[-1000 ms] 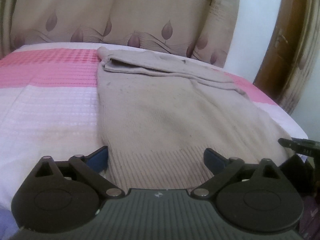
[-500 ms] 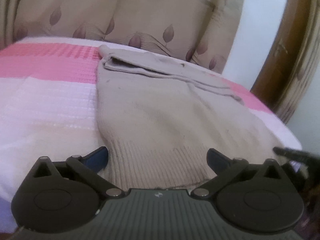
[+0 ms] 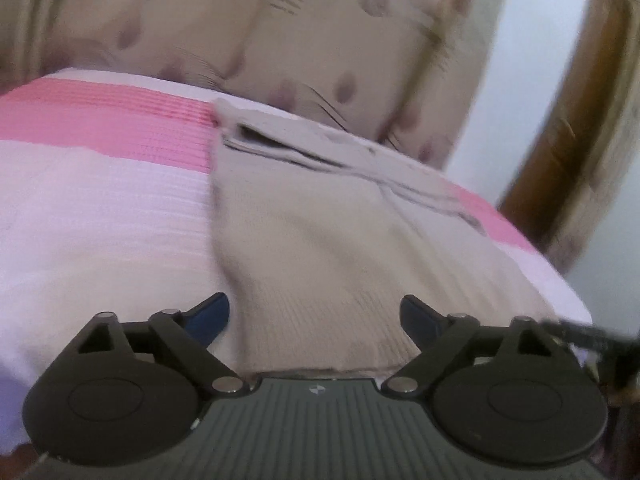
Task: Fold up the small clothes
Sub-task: 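Move both tools to the ribbed hem of the sweater, then grasp the ribbed hem with both tools and lift it toward the collar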
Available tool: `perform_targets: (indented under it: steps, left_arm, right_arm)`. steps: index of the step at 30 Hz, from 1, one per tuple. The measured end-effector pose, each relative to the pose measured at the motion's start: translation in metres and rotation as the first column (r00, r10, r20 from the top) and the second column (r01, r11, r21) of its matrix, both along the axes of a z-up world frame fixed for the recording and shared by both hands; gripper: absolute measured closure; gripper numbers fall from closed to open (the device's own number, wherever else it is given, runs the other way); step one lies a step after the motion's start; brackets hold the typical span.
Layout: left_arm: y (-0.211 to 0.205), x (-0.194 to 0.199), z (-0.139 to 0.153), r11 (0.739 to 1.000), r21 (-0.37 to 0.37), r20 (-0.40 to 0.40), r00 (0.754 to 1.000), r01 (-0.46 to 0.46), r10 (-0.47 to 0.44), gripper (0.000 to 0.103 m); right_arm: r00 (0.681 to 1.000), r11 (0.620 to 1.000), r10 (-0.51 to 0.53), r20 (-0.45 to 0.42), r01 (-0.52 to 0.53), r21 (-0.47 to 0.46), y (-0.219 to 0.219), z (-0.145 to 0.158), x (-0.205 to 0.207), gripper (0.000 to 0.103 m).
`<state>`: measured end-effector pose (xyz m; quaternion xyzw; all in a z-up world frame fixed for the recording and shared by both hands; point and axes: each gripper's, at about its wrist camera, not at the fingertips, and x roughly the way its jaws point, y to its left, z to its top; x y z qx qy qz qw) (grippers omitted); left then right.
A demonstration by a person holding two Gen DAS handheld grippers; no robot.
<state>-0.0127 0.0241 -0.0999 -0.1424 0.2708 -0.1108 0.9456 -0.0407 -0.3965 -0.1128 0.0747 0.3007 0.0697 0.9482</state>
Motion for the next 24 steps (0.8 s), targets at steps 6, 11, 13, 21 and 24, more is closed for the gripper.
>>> perform_targets:
  steps: [6,11,13,21,24]
  left_arm:
    - [0.004,0.002,0.001,0.999,0.008,-0.022,0.999,0.034,-0.034,0.007]
    - [-0.007,0.012,-0.002,0.993,-0.044,-0.077,0.990,0.113,-0.116,0.082]
    - [-0.002,0.019,-0.007,0.990,-0.112,-0.102,0.990,0.090,-0.102,0.091]
    - [-0.005,0.009,0.006,0.993,-0.101,-0.013,0.998,0.062,-0.064,0.091]
    - [-0.010,0.012,0.007,0.994,-0.072,-0.031,0.996,0.083,-0.086,0.091]
  right_arm:
    - [1.000,0.995,0.005,0.012,-0.006,0.102,-0.012,0.000,-0.005,0.015]
    - [1.000,0.994,0.027,0.005,-0.027,0.108,-0.011,0.000,-0.003,0.021]
    - [0.998,0.992,0.063,0.002,-0.063,0.107,-0.008,0.001,-0.002,0.054]
    - [0.996,0.935,0.066,-0.052,-0.044,0.353,-0.039,-0.004,0.007,0.087]
    - [0.996,0.925,0.064,-0.069,-0.033,0.378,-0.042,-0.008,0.008,0.088]
